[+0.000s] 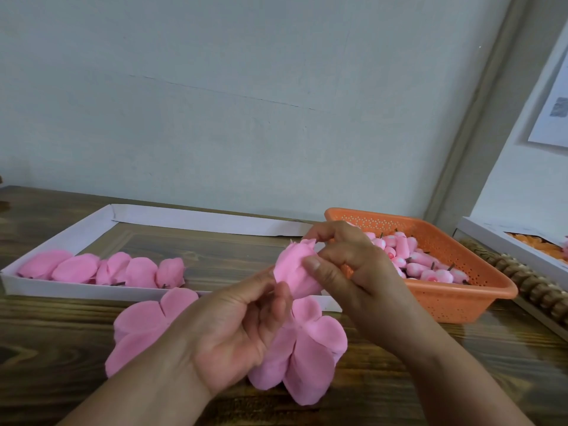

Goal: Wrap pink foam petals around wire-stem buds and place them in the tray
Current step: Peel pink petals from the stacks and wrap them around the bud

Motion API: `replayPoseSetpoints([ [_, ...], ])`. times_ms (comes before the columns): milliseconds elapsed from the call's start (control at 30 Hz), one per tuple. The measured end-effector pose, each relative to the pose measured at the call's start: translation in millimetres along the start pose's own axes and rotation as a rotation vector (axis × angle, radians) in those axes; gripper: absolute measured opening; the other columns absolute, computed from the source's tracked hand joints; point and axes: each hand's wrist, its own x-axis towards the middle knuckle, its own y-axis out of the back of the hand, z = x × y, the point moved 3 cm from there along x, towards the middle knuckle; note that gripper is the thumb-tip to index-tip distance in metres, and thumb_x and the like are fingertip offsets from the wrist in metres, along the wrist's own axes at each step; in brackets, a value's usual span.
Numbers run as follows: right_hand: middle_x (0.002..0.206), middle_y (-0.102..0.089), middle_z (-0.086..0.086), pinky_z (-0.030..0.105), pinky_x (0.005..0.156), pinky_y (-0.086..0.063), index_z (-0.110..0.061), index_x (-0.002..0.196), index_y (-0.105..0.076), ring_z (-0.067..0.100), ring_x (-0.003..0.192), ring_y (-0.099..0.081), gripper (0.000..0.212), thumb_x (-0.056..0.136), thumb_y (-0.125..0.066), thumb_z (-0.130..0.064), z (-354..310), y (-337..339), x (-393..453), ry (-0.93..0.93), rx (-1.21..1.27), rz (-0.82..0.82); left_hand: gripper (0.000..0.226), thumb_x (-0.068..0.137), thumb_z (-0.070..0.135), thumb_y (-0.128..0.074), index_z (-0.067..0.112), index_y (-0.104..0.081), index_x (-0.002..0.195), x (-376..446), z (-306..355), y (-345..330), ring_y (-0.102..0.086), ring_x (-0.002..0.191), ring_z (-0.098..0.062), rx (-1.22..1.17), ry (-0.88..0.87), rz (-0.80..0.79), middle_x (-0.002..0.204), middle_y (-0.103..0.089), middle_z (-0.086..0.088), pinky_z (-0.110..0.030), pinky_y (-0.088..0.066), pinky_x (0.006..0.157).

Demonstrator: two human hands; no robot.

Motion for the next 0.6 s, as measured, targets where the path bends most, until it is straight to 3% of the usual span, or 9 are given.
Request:
replayPoseSetpoints([
  [67, 0.11, -0.055, -0.007, 0.021, 0.091, -0.038, -0.007, 0.076, -0.071, 0.009, 0.11, -0.051, 0.031, 0.086, -0.053, -0.03, 1.0, 2.2, -0.2, -0.029, 0.081, -0.037, 0.012, 0.058, 0.0, -0.061, -0.011, -0.066, 0.055, 0.8, 0.5, 0.6, -0.061, 0.039, -0.016, -0.017, 0.01, 0.015, 0.055, -0.061, -0.015, -0.021, -0.046, 0.031],
  [167, 0.119, -0.054, -0.006, 0.022, 0.097, -0.038, -0.011, 0.084, -0.073, 0.009, 0.12, -0.048, 0.018, 0.078, -0.064, -0.025, -0.6, 7.4, -2.2, -0.004, 0.137, -0.144, 0.027, 0.06, -0.001, -0.062, -0.013, -0.065, 0.084, 0.5, 0.6, 0.7, -0.063, 0.041, -0.017, -0.035, 0.025, 0.006, 0.068, -0.064, -0.021, -0.021, -0.046, 0.031],
  [267, 0.13, -0.049, -0.006, 0.015, 0.101, -0.033, -0.022, 0.09, -0.07, 0.006, 0.126, -0.043, 0.023, 0.071, -0.072, -0.011, -1.1, 10.5, -4.5, 0.067, 0.075, -0.216, 0.029, 0.059, 0.0, -0.061, -0.01, -0.061, 0.086, -0.8, 0.9, 0.3, -0.063, 0.041, -0.018, -0.058, 0.022, 0.005, 0.062, -0.063, -0.019, -0.022, -0.047, 0.032],
  [333, 0.131, -0.048, -0.008, 0.017, 0.1, -0.035, -0.026, 0.086, -0.07, 0.006, 0.126, -0.043, 0.029, 0.072, -0.073, 0.0, 0.3, 10.7, -4.4, 0.073, 0.03, -0.204, 0.028, 0.059, 0.0, -0.061, -0.009, -0.061, 0.085, -1.1, 1.3, -0.3, -0.063, 0.041, -0.018, -0.066, 0.017, 0.011, 0.063, -0.063, -0.019, -0.023, -0.048, 0.032],
  [433, 0.123, -0.05, -0.005, 0.019, 0.096, -0.038, -0.014, 0.076, -0.071, 0.009, 0.119, -0.048, 0.022, 0.073, -0.072, 0.008, 1.0, 9.8, -3.8, 0.088, -0.023, -0.125, 0.031, 0.059, 0.0, -0.061, -0.01, -0.061, 0.088, -0.7, 1.8, -0.2, -0.063, 0.042, -0.018, -0.084, 0.012, 0.031, 0.073, -0.064, -0.021, -0.023, -0.048, 0.032],
  [600, 0.103, -0.052, -0.005, 0.02, 0.087, -0.038, -0.012, 0.07, -0.067, 0.016, 0.104, -0.051, 0.023, 0.067, -0.074, 0.01, -3.1, 7.2, -3.9, 0.205, -0.176, -0.001, 0.029, 0.057, 0.001, -0.06, -0.008, -0.06, 0.085, -1.1, 3.2, -2.3, -0.062, 0.04, -0.017, -0.117, -0.013, 0.052, 0.061, -0.062, -0.017, -0.022, -0.047, 0.031],
])
